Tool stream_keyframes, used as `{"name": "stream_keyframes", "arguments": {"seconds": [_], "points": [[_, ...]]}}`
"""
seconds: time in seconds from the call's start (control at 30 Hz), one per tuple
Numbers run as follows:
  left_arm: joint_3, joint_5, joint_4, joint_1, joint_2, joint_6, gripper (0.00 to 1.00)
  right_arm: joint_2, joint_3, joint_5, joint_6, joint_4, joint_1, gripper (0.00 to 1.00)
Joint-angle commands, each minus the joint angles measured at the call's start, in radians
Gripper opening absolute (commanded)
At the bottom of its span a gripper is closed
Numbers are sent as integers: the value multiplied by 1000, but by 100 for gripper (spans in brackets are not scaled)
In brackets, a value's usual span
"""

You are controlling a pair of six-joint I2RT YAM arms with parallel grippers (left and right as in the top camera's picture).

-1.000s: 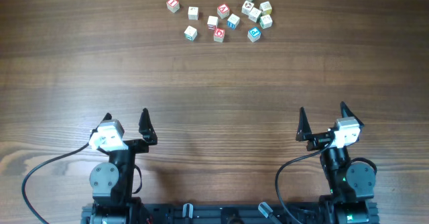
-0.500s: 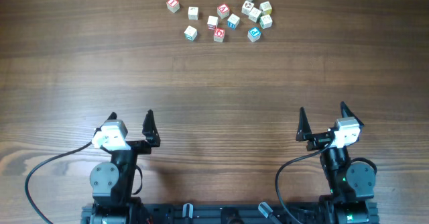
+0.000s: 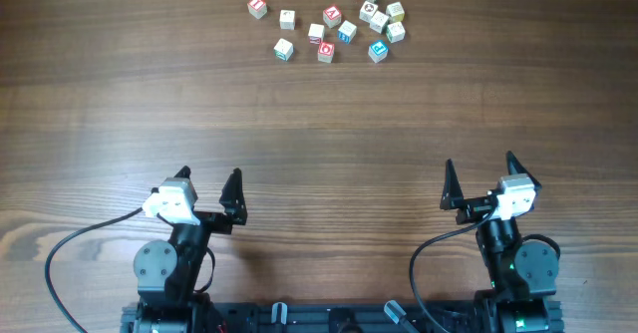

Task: Form a circle
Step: 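Raise the left arm and reach toward the block cluster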

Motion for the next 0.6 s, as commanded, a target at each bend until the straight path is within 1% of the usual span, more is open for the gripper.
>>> {"name": "stream_keyframes", "arguments": {"seconds": [0.0,0.33,0.47,0.57], "points": [[4,29,-14,8,-8,-13,100,-3,-1,-13,-18,2,4,100],[4,34,-16,8,-8,-13,100,-3,-1,-13,-18,2,4,100],[5,102,-16,8,-8,-13,100,-3,-1,-13,-18,2,4,100],[7,116,-19,8,-8,-13,100,-3,-1,-13,-17,2,4,100]]}}
